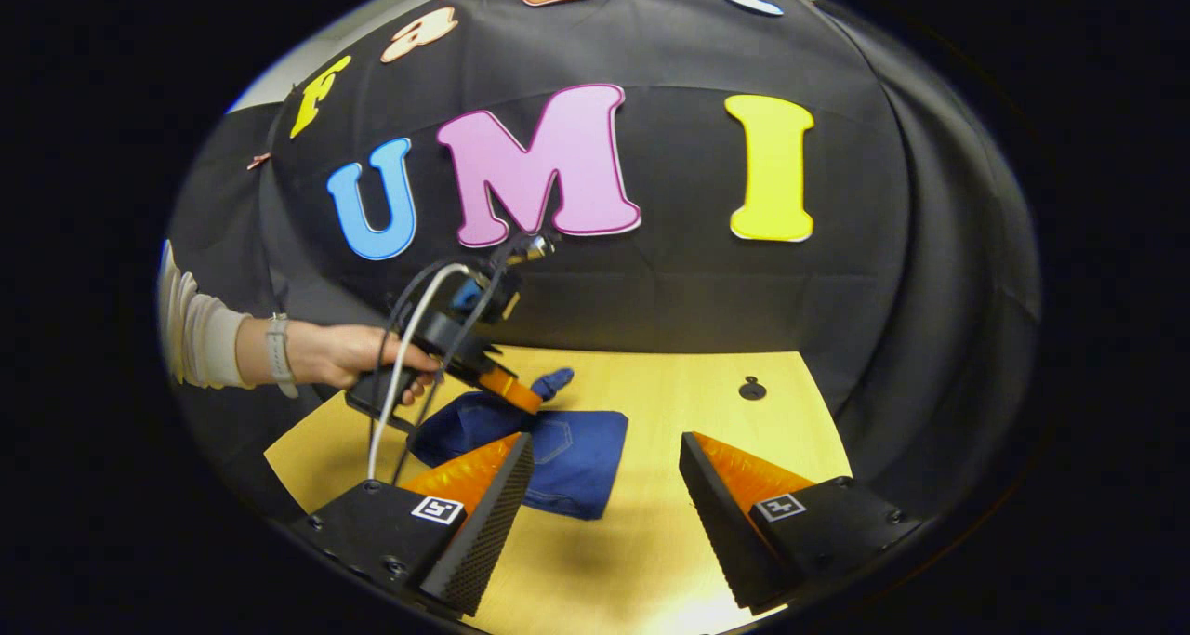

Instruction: Grasp the waist and the cuffs of the jeans and fold them to make the two legs overlap; first hold the waist and fold one-third of the jeans toward the cuffs, then hold the cuffs and fold the remaining one-third in the same direction to finish folding.

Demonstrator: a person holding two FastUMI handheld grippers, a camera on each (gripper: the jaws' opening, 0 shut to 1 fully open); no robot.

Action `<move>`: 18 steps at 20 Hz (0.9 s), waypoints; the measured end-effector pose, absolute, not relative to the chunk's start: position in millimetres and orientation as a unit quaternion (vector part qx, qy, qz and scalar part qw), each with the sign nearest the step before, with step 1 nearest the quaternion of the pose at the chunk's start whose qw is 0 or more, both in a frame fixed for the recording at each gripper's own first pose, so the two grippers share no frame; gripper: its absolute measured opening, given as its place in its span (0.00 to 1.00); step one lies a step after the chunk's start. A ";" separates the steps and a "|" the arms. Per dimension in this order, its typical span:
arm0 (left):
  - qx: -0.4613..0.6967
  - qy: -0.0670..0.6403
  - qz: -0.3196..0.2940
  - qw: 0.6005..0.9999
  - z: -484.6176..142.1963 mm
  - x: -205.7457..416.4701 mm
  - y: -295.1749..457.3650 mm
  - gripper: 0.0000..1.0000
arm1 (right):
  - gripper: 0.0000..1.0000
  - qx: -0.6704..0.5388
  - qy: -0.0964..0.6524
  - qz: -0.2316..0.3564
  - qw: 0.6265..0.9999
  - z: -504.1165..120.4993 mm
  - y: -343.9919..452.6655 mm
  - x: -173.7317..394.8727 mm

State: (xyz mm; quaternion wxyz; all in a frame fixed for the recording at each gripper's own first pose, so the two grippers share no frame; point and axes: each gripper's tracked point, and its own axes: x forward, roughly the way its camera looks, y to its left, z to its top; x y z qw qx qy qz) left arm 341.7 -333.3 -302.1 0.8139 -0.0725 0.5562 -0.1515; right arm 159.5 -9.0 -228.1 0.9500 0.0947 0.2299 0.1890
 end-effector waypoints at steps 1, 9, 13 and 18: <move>-0.056 0.572 -0.151 0.804 -321.9 335.5 -337.0 0.06 | 0.97 0.093 0.235 0.181 0.950 -233.8 -18.6 156.4; -0.043 0.580 -0.179 0.793 -345.5 327.0 -374.6 0.25 | 0.97 0.097 0.258 0.172 0.946 -256.3 -42.0 153.5; -0.113 0.529 -0.243 0.805 -304.4 324.7 -421.2 0.87 | 0.97 0.106 0.257 0.196 0.940 -255.2 -26.0 161.8; -0.114 0.376 -0.272 0.879 -185.7 324.7 -401.0 0.96 | 0.97 0.098 0.235 0.210 0.944 -232.4 -13.2 166.8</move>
